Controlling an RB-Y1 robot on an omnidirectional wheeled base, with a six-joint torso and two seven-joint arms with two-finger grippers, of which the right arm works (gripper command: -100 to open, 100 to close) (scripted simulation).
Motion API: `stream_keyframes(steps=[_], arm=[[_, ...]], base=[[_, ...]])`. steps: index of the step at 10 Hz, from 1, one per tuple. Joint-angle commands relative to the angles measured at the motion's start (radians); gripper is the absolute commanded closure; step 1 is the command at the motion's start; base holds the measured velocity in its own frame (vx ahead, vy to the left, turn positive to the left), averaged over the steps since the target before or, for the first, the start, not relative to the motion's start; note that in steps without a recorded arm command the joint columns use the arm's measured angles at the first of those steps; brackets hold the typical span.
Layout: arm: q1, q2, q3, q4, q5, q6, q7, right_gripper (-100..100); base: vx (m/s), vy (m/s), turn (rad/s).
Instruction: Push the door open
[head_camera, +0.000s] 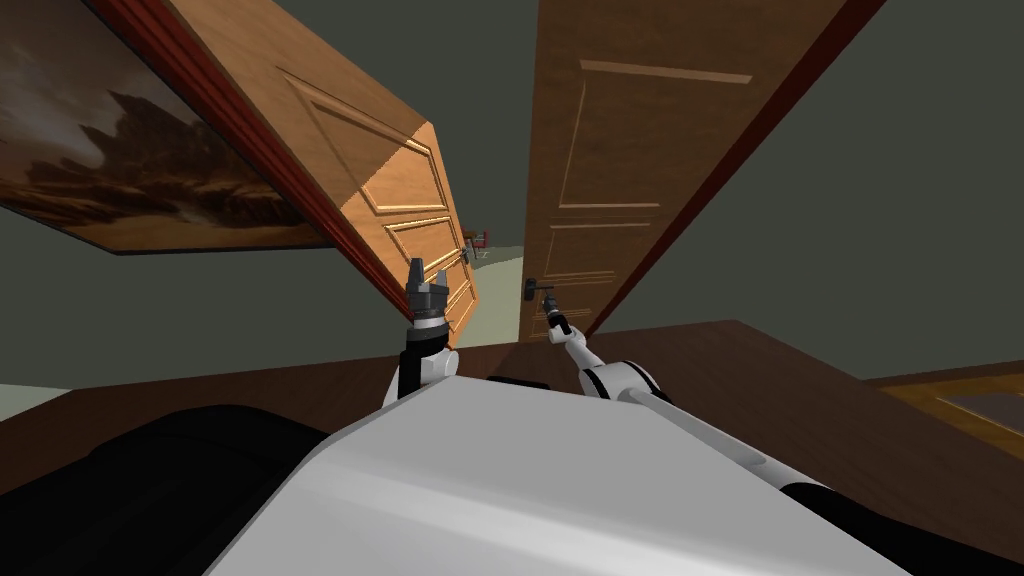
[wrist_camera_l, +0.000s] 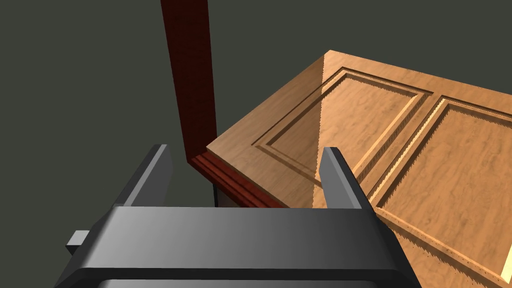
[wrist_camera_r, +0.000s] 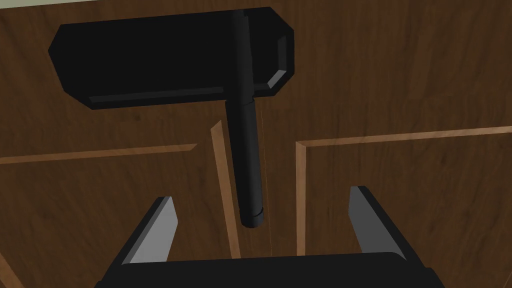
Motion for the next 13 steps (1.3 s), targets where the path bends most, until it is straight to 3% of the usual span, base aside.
stream_keyframes(steps=[1,6,7,12,13], arm=[[0.003,-0.002,-0.003,-0.002,-0.001,0.0,0.001,-100],[0.003,-0.001,-0.01,0.002,-0.004,-0.003,0.004,-100],[0.003,-0.001,-0.01,0.002,-0.004,-0.003,0.004,100],[0.003,-0.001,-0.01,0.002,-0.004,-0.003,0.004,100],[0.0,-0.01,-0.023,0.0,-0.008,-0.003,0.01,100]], base=[[0.215,0.057,0.031],[0.177,0.034,0.02],[-0.012,-0.001,-0.004],[-0.007,-0.002,0.004],[0.091,0.048,-0.007]])
